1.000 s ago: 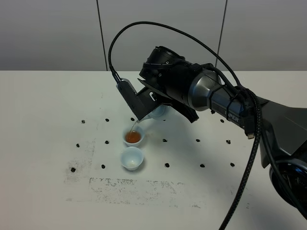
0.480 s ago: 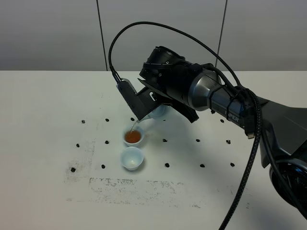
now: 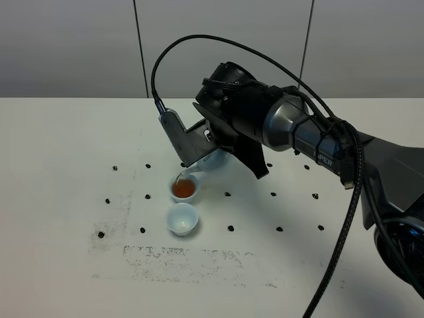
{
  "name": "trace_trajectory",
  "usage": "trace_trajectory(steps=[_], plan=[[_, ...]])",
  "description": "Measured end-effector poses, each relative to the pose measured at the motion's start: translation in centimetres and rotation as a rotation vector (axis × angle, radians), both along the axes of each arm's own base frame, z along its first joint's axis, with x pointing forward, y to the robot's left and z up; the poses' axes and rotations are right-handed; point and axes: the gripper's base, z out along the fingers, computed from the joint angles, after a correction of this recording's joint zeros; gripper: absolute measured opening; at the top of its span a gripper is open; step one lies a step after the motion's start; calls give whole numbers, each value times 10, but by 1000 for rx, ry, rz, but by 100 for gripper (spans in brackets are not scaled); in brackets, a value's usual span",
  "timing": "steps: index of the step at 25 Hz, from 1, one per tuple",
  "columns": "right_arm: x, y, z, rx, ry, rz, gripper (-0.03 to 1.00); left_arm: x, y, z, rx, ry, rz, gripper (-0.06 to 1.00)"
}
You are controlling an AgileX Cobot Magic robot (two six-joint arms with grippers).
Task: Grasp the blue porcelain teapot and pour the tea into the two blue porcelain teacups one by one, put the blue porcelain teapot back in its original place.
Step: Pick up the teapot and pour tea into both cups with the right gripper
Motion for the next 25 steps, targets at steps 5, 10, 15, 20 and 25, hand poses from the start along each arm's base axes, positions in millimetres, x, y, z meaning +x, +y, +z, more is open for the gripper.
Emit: trace_trajectory(steps=[5, 10, 15, 20, 25], plan=[[4, -7, 2, 74, 66, -48, 3, 0, 0, 0, 0, 0, 0, 29], [3, -12, 10, 187, 166, -79, 3, 0, 0, 0, 0, 0, 0, 29], [4, -15, 13, 223, 190, -94, 3, 0, 0, 0, 0, 0, 0, 29], [1, -22, 31, 299, 202, -128, 3, 0, 0, 0, 0, 0, 0, 29], [-7, -48, 30, 431, 216, -200, 3, 0, 0, 0, 0, 0, 0, 29]])
